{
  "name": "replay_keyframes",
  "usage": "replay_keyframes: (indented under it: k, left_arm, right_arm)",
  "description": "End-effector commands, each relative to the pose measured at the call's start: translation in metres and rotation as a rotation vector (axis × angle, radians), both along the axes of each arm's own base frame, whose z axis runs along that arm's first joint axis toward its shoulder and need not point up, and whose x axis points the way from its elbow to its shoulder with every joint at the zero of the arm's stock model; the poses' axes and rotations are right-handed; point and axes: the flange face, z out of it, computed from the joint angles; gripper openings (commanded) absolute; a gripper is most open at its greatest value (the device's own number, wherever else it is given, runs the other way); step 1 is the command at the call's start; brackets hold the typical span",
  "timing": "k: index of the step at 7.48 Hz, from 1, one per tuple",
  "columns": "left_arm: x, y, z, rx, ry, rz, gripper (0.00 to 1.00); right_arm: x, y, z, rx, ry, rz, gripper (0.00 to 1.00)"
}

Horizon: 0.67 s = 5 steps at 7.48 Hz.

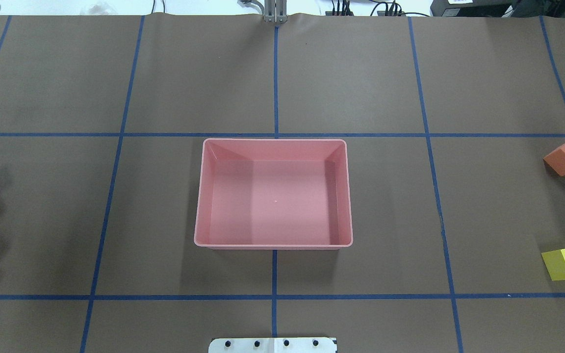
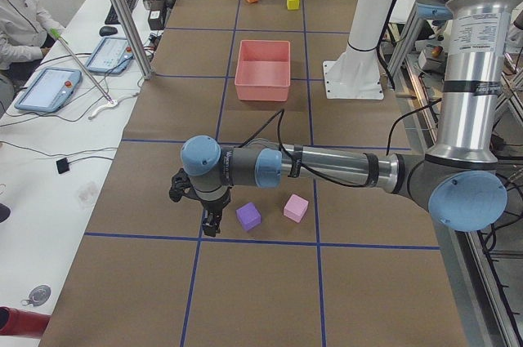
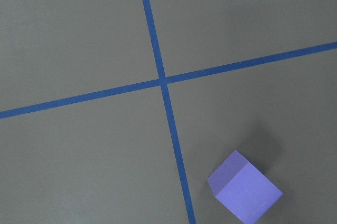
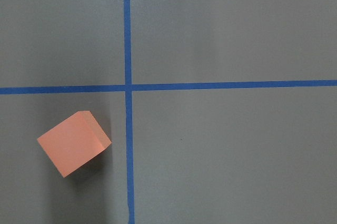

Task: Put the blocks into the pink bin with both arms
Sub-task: 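Lower the left gripper toward the blue-purple cube beside the bin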

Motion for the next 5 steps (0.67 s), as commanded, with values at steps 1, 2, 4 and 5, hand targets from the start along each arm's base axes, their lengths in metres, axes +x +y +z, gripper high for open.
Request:
replay_keyframes:
  k: [1, 2, 4, 5]
  left_arm:
    - [0.001, 0.000, 0.000, 0.000, 0.000, 0.001, 1.00]
    - [0.001, -0.001, -0.001, 0.003, 0.002, 0.001, 1.00]
    - [0.001, -0.004, -0.012, 0.055, -0.014, 0.003, 1.00]
    - [0.003, -0.008, -0.018, 0.073, -0.012, 0.004, 1.00]
  right_arm:
    - [0.000, 0.000, 0.000, 0.001, -0.001, -0.001, 1.00]
    - [-0.002, -0.001, -0.003, 0.007, -0.018, -0.003, 1.00]
    - [-0.007, -0.003, -0.010, 0.032, -0.073, -0.005, 1.00]
    - [-0.012, -0.005, -0.011, 0.035, -0.073, -0.016, 1.00]
